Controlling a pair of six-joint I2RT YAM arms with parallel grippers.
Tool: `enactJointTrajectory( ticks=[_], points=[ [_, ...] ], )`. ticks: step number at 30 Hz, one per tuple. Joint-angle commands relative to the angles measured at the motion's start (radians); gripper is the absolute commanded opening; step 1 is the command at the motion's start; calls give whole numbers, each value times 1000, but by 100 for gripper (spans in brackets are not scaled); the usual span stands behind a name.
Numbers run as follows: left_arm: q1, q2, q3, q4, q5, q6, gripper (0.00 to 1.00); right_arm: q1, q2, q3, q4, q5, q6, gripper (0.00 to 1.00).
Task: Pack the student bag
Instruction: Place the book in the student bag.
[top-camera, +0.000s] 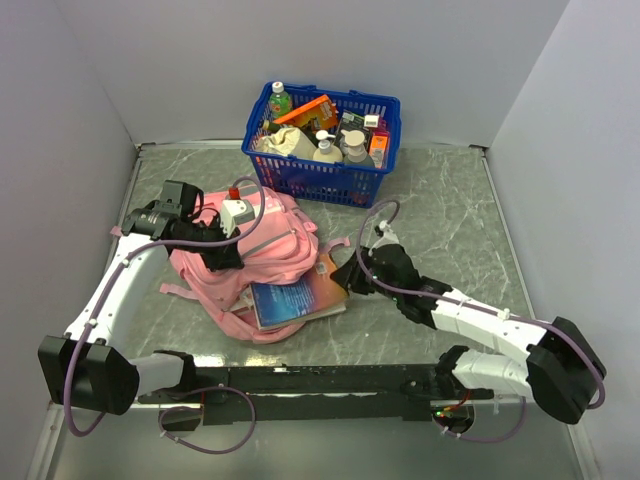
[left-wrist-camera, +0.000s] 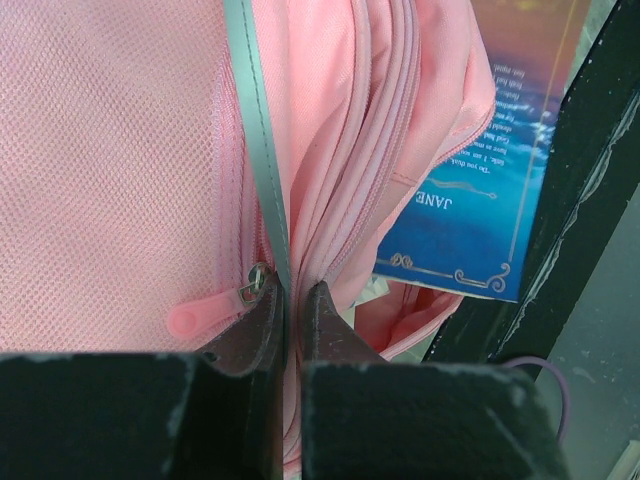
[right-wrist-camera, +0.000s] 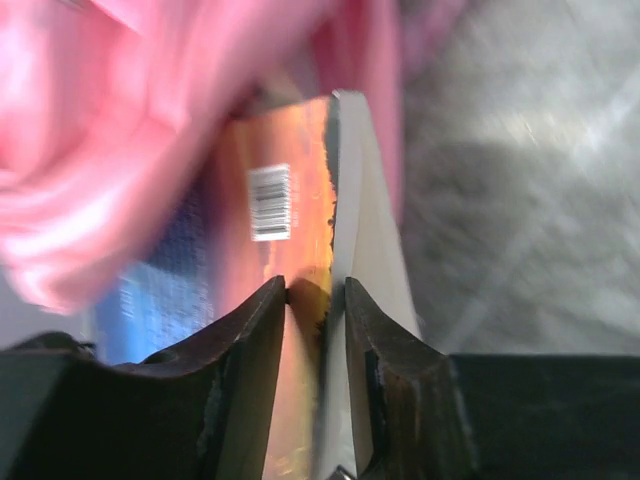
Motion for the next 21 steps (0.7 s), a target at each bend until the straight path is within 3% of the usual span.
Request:
enactJointTrajectory(
  ticks=[1,9,16,18,21],
  points=[
    [0,-7,36,69,32,19,1,61,22,126,208,76,-6,34],
    [-23,16,50,48,86,-4,1,205,278,358,194,194,-8,28],
    [-69,23,59,35,135,-21,1,229,404,422,270,240,-63,30],
    [-78,28,60,40,129,-27,1,229,427,439,317,220,-106,38],
    [-81,27,54,35,118,-15,1,222,416,421,238,211,-115,56]
  ],
)
